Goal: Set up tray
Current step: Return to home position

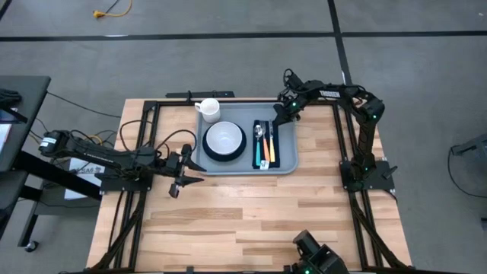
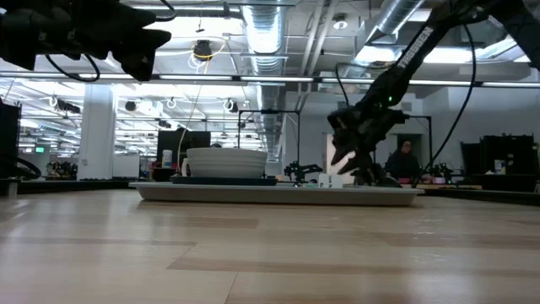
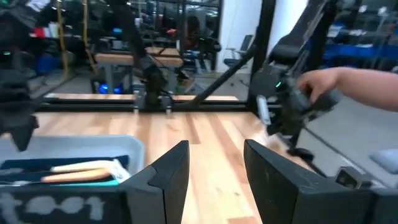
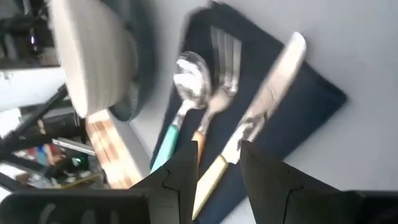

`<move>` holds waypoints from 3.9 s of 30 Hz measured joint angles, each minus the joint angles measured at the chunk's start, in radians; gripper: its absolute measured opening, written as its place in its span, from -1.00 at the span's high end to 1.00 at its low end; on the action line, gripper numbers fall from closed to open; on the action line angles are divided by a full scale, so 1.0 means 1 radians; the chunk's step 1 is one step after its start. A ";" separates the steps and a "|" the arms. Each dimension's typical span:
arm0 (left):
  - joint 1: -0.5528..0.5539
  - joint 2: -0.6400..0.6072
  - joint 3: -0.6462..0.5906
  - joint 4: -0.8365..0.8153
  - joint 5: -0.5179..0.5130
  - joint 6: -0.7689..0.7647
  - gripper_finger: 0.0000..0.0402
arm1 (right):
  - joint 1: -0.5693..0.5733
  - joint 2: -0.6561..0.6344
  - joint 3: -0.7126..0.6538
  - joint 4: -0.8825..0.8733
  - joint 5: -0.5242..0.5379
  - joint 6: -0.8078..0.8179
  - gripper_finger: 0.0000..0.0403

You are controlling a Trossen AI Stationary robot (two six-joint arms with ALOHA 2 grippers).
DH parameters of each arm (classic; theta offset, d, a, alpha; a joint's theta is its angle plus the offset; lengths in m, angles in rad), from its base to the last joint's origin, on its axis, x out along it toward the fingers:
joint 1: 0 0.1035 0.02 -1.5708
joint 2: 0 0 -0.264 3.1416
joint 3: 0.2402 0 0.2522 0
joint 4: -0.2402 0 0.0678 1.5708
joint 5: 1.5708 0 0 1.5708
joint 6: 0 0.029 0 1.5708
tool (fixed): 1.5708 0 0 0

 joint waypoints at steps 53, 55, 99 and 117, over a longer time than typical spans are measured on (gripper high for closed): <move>0.177 -0.434 -0.172 -0.488 -0.177 0.031 0.30 | 0.460 -1.360 -1.215 1.125 0.465 -0.160 0.44; 0.177 -0.434 -0.172 -0.488 -0.177 0.033 0.30 | 0.520 -1.355 -1.215 1.121 0.570 -0.152 0.44; 0.177 -0.433 -0.174 -0.558 -0.172 0.040 0.30 | 1.124 -1.213 -1.217 1.157 1.220 -0.123 0.44; 0.177 -0.433 -0.174 -0.559 -0.172 0.040 0.30 | 1.124 -1.213 -1.217 1.157 1.220 -0.123 0.44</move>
